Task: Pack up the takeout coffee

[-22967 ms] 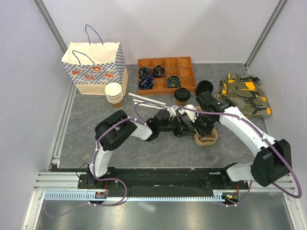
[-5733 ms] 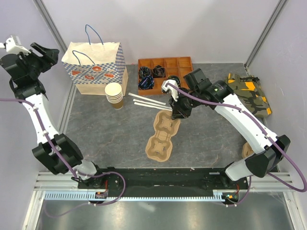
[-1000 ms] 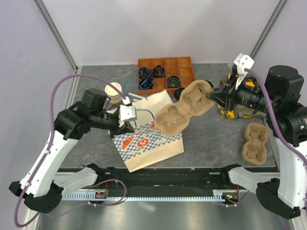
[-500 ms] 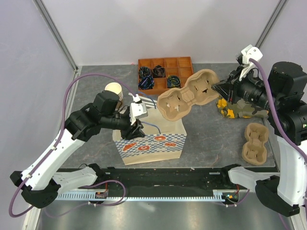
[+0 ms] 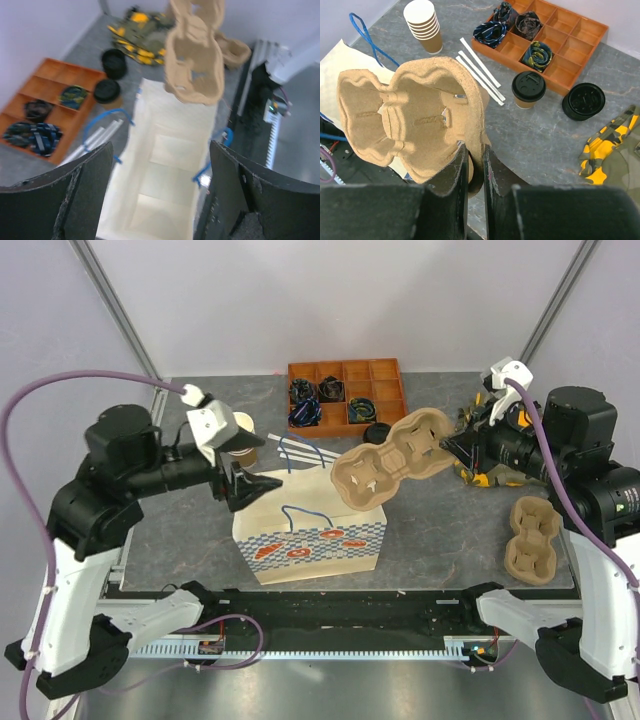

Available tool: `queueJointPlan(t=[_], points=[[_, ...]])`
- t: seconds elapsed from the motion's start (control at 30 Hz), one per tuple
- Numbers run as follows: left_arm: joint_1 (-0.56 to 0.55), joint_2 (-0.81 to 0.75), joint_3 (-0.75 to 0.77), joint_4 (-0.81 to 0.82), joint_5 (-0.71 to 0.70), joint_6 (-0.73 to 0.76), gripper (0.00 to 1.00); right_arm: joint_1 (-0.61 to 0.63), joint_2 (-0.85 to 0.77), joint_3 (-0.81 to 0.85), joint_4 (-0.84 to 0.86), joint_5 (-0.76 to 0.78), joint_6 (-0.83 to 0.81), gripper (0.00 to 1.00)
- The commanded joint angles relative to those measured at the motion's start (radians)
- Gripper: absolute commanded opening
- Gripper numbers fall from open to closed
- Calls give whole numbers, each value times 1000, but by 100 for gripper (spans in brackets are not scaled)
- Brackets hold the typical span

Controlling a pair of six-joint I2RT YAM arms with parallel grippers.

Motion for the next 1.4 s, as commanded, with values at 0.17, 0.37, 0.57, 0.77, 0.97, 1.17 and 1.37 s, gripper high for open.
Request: queueJointPlan(t=[0.17, 0.37, 0.57, 0.77, 0.97, 1.17, 1.37], points=[[22, 108, 21, 146, -265, 56, 98, 0, 27, -35, 39, -37, 102, 0], [21, 205, 2, 163, -187, 266, 99, 0, 51, -37, 21, -46, 90, 0], [17, 243, -35, 189, -183, 328, 89, 3, 97, -34, -1, -51, 90, 0], [14, 214, -106, 178, -180, 238, 44, 50, 166, 9, -35, 4, 33, 0], [17, 142, -168, 144, -244, -20, 2, 171, 235, 79, -81, 211, -38, 0], [17, 10, -274, 157, -314, -351, 2, 244, 381, 282, -85, 472, -99, 0], [48, -30, -271, 160, -423, -581, 2, 340, 505, 383, -42, 604, -134, 0]])
